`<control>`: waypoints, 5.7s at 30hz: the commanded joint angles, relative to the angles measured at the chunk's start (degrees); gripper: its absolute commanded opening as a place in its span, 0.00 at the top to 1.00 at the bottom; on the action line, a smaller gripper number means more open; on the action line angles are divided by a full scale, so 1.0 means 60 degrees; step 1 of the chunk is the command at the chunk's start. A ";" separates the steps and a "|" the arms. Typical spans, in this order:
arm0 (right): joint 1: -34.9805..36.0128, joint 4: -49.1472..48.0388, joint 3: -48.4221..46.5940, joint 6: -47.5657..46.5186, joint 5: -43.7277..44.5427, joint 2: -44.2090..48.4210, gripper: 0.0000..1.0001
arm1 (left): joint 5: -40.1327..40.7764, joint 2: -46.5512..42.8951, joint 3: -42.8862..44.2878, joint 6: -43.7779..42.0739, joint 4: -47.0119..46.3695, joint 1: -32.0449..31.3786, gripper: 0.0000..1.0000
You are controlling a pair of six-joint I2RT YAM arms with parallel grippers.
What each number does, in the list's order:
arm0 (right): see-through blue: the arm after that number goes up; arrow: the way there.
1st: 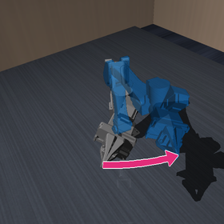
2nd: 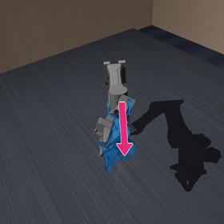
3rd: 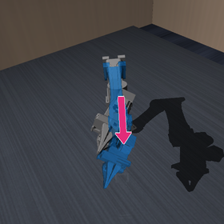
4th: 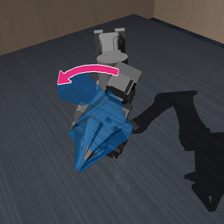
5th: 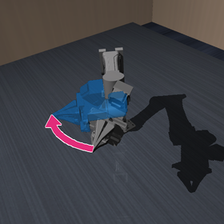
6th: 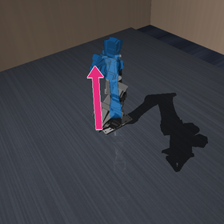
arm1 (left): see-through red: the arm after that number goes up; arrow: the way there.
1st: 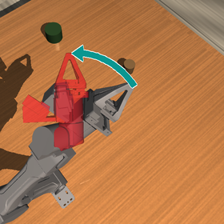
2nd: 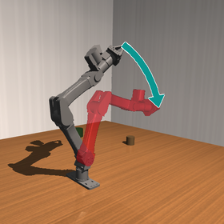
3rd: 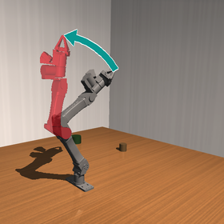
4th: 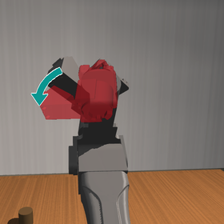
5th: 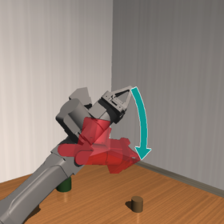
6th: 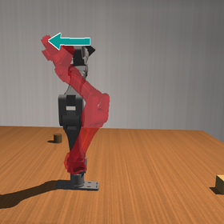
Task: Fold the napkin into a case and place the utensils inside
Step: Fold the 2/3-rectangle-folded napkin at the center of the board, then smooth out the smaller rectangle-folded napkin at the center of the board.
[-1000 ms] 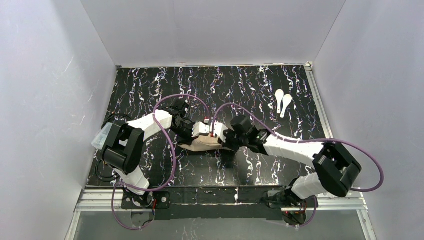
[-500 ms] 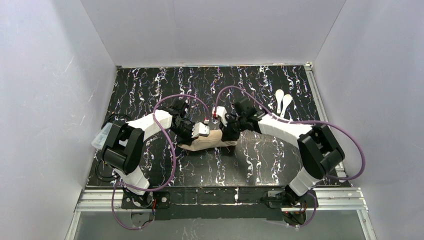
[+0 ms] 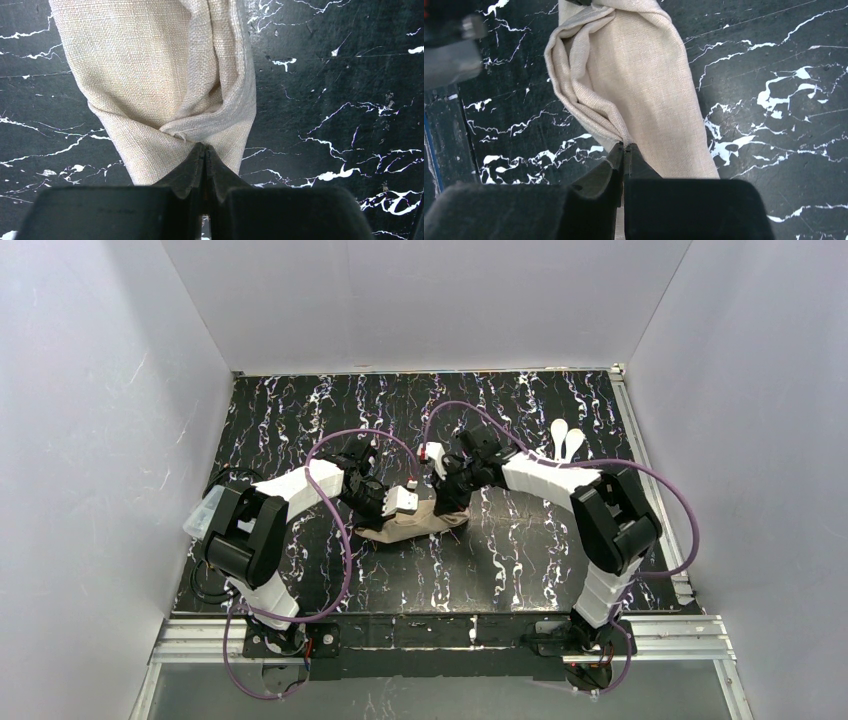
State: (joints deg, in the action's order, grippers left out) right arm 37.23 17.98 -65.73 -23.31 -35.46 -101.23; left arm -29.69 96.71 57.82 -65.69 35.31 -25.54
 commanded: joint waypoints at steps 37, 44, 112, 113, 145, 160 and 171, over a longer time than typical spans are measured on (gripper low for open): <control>-0.1081 0.0252 -0.1232 0.1645 -0.0367 -0.2550 0.98 | -0.0905 -0.0001 0.1083 0.0740 0.1333 0.0155 0.99; -0.1042 0.0304 -0.1226 0.1671 -0.0352 -0.2669 0.99 | -0.0974 -0.0106 0.1777 0.0534 0.2181 0.0362 0.86; -0.2187 -0.2294 0.1136 0.4442 -0.1106 0.0883 0.01 | 0.1416 0.1062 0.0858 0.2502 -0.0443 -0.1090 1.00; -0.2244 -0.2163 0.1241 0.4568 -0.0441 0.1184 0.01 | 0.1407 0.1048 0.0868 0.2486 -0.0448 -0.1090 1.00; -0.1221 -0.5584 0.4978 0.6101 0.1651 0.3886 0.13 | 0.1265 0.1032 0.1004 0.2556 -0.0293 -0.1084 1.00; -0.0646 -0.5604 0.4177 0.5567 0.2362 0.2261 0.78 | 0.1214 0.1030 0.1107 0.2552 -0.0230 -0.1075 1.00; -0.0672 -0.5545 0.3657 0.5548 0.2901 0.1971 0.89 | 0.1091 0.1047 0.1095 0.2417 -0.0155 -0.1075 1.00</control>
State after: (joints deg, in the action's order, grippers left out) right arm 33.39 -14.46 -40.82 10.87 -19.51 -89.41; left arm -23.49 102.91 64.97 -50.48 28.97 -32.42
